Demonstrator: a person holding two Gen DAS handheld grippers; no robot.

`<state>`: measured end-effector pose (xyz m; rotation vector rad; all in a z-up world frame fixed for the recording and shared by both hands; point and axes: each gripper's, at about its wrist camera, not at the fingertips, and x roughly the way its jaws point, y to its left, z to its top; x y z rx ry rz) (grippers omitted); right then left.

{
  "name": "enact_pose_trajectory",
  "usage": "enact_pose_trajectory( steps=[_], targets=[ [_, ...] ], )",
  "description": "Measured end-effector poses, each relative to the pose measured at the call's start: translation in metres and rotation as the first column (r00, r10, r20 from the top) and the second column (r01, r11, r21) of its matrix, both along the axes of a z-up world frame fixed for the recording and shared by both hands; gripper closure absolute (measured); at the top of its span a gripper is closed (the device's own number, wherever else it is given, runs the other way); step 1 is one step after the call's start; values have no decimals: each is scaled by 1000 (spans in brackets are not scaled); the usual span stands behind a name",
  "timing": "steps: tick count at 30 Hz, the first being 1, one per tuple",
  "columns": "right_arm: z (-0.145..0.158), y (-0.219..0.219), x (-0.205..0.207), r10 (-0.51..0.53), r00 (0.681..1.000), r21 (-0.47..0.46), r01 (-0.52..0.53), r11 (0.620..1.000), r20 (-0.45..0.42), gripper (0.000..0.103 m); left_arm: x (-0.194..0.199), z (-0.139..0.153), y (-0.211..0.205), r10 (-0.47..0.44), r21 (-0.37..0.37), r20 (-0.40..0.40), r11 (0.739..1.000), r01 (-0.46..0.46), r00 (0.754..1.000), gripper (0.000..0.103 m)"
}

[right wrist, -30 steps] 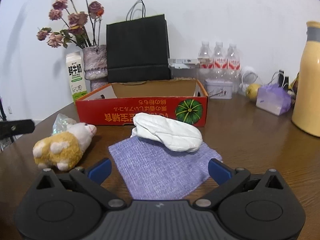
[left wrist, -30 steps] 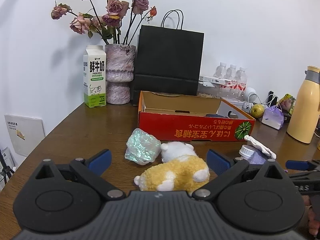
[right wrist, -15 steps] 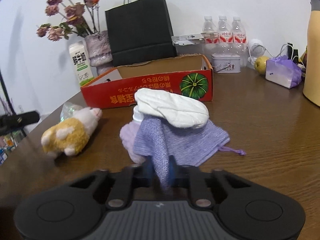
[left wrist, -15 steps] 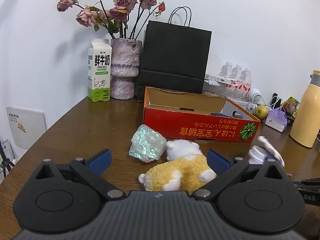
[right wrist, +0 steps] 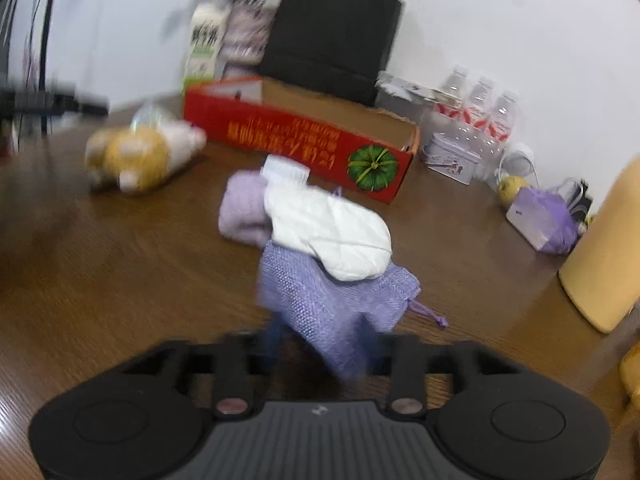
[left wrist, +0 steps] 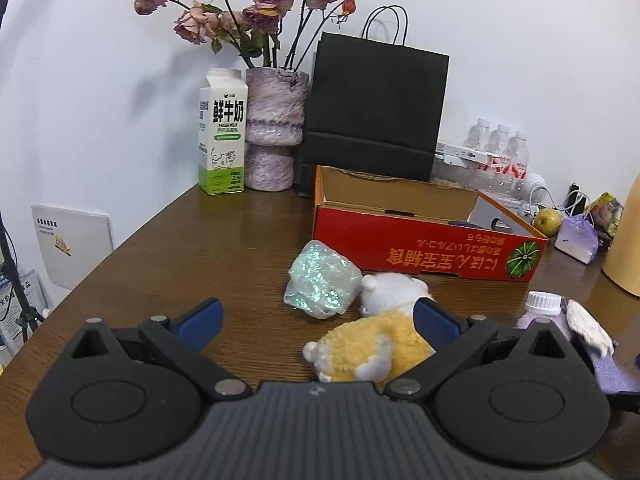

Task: Organize objects
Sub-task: 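Move the left tool to the plush sheep while the right tool approaches the white tissue, then close the left gripper on the plush sheep while the right gripper grasps the white tissue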

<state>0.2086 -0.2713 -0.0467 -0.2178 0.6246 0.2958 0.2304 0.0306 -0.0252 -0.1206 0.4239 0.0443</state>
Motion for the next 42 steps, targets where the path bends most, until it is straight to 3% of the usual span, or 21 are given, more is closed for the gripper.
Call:
enact_pose_trajectory(
  steps=[2,6,12,17,20,24,29,32,37,42],
  targets=[
    [6,-4,2,-22,1000,90,21,996,12,16,0,0,0,1,0,-2,1000,-1,1000,0],
    [7,-4,19,-115,993,185,110,977,17,9,0,-1,-1,-2,2,-4,1000,2,1000,0],
    [-4,2,65,-208,978,245,210,947,-33,8,1,-1,0,-3,-6,-8,1000,2,1000,0],
    [-15,-1,90,-273,957,345,290,893,-98,4,1,0,0,-10,-8,-12,1000,10,1000,0],
    [-25,6,95,-276,955,322,296,899,-106,2,1,0,-1,-11,-8,-14,1000,11,1000,0],
    [-25,0,90,-263,959,352,284,892,-108,10,3,-1,-1,-14,-8,-27,1000,14,1000,0],
    [-25,-14,80,-254,960,408,279,869,-116,31,6,-3,-1,-28,-12,-48,1000,28,998,0],
    [-24,-18,70,-257,962,414,272,869,-93,32,9,-5,-4,-45,-7,-65,999,44,997,0],
    [-17,-11,48,-275,961,352,251,902,18,32,17,-11,-9,-100,-24,-103,995,98,990,0],
    [-12,-3,44,-267,961,312,234,921,67,32,21,-10,-22,-126,-76,-80,990,120,989,0]
  ],
)
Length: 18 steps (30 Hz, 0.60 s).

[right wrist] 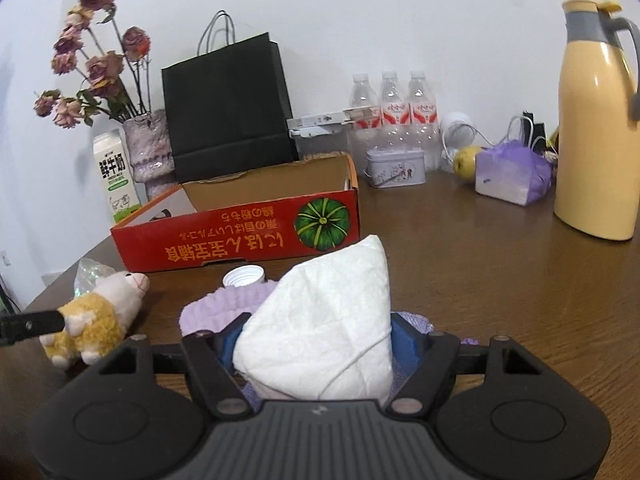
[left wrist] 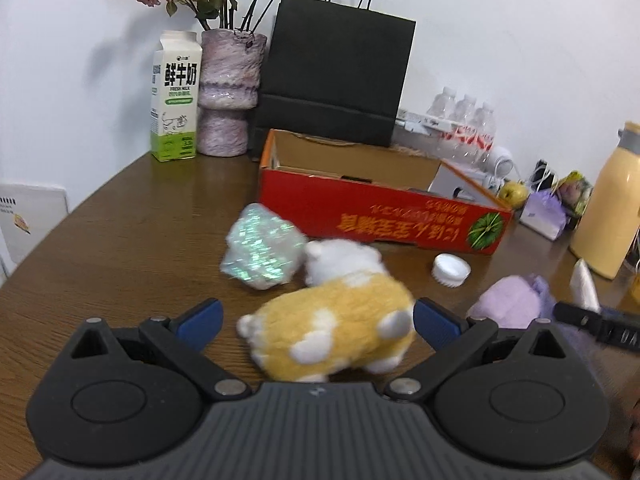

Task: Organize objects
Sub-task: 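Close the left gripper on the plush sheep while the right gripper grasps the white tissue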

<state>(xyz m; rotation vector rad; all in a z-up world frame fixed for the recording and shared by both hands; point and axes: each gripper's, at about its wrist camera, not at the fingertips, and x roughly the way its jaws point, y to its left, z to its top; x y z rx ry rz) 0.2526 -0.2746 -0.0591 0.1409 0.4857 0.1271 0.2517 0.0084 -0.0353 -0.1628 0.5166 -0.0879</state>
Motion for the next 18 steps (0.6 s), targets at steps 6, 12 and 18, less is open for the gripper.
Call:
enact_pose_trajectory(
  steps=[6,12,18],
  targets=[
    [1,-1,-2,9,1000,-4,-9,1000,9,32,23,-7,-25,78,32,-58,997,-76,995,0],
    [0,2,-1,8,1000,-18,-8,1000,3,31,38,-14,-32,170,43,-85,985,-167,982,0],
    [0,4,-2,9,1000,-31,-8,999,4,31,39,-19,-35,183,58,-96,982,-178,978,0]
  ],
)
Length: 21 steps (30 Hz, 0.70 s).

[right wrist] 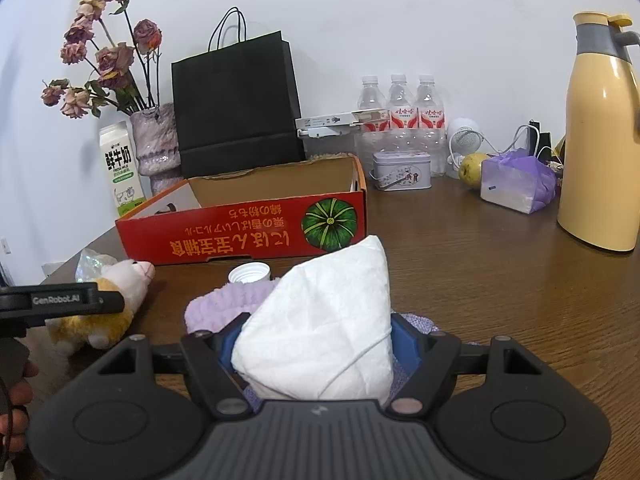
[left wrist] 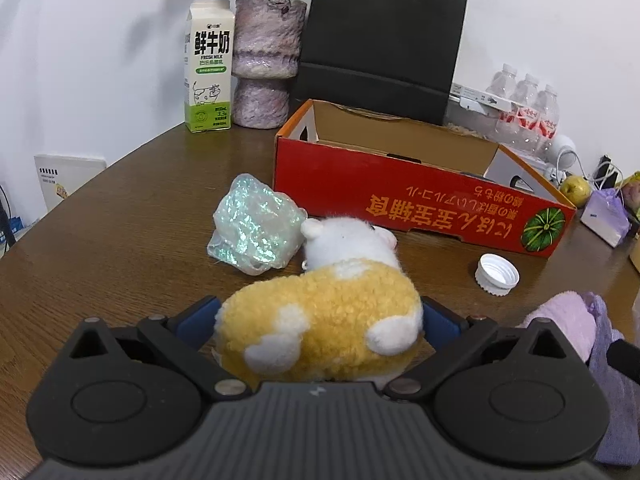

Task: Organize objects
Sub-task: 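Close the left gripper on the plush sheep while the right gripper grasps the white tissue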

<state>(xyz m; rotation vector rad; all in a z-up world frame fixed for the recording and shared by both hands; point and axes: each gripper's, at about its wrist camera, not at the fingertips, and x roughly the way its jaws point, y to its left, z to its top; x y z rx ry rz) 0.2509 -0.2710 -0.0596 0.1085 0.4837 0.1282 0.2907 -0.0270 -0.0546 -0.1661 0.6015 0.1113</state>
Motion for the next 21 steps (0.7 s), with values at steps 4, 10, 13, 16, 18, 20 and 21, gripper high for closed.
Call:
enact_pose_trajectory(
  steps=[4,10,13,16,18,20,21],
  targets=[
    [1,-1,-1,-4,1000,3,4,1000,4,31,-6,1,7,-21,-35,2,999,21,1000,4],
    [1,-2,-2,0,1000,3,0,1000,14,31,-26,2,0,-90,25,0,996,90,996,5],
    [2,-1,-4,10,1000,5,-10,1000,17,31,-40,2,-3,-133,39,5,990,132,991,3],
    [2,-1,-5,19,1000,5,-19,1000,21,31,-46,1,-6,-141,53,14,989,140,990,0],
    [3,0,-5,22,1000,5,-22,1000,22,31,-44,0,-7,-136,58,10,989,135,991,0],
    [3,0,-6,22,999,4,-22,1000,23,31,-41,-1,-9,-128,63,5,990,128,992,0],
    [3,0,-6,22,1000,4,-22,1000,22,31,-41,-1,-10,-124,68,5,990,123,992,0]
  ],
)
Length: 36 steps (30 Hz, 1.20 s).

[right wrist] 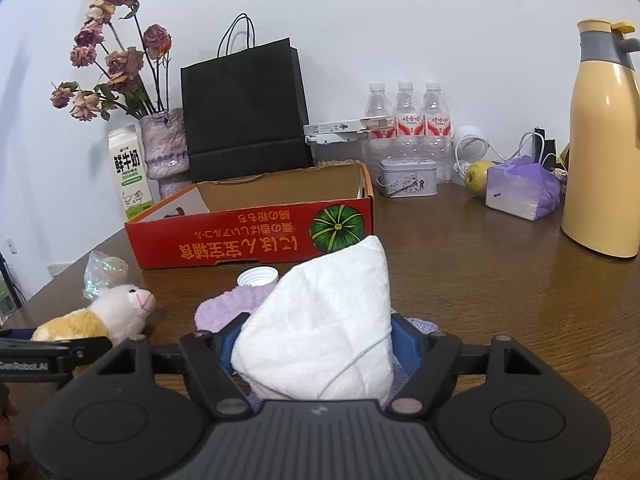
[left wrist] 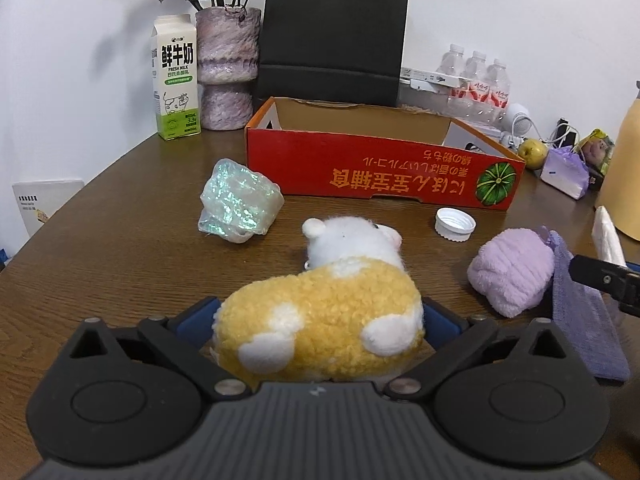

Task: Organize objects
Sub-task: 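Close the left gripper on the plush sheep while the right gripper grasps the white tissue, then carry the plush sheep and white tissue over the cardboard box with both tools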

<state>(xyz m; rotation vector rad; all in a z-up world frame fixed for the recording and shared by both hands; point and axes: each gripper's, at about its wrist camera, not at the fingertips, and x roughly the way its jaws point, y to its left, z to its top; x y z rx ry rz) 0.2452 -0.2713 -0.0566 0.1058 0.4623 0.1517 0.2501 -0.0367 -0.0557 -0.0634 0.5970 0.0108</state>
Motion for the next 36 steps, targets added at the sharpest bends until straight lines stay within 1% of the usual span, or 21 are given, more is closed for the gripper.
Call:
enact_pose_trajectory(
  steps=[3,5,7,14,23,28,31,36],
  targets=[
    [0,0,1,0,1000,-3,0,1000,-3,31,3,-1,-1,9,6,-1,1000,-9,1000,0],
    [0,0,1,-2,1000,-6,2,1000,-3,31,3,-1,2,8,-5,-1,1000,-8,1000,0],
    [0,0,1,-4,1000,-7,4,1000,-4,31,2,0,5,8,-22,3,1000,-8,1000,2],
    [0,1,-1,-4,1000,-11,4,1000,2,31,-4,4,9,21,-31,24,999,-20,999,5],
    [3,7,-7,23,999,-26,-22,999,36,31,-25,13,0,3,19,119,1000,-5,993,6],
    [6,12,-11,37,998,-44,-35,998,52,31,-29,16,-6,1,38,135,999,-6,991,6],
    [9,14,-14,50,996,-55,-46,997,69,31,-34,21,-8,-3,50,164,999,-6,987,6],
    [14,17,-16,75,994,-70,-69,995,79,31,-35,31,-16,-26,52,192,999,16,981,6]
  ],
)
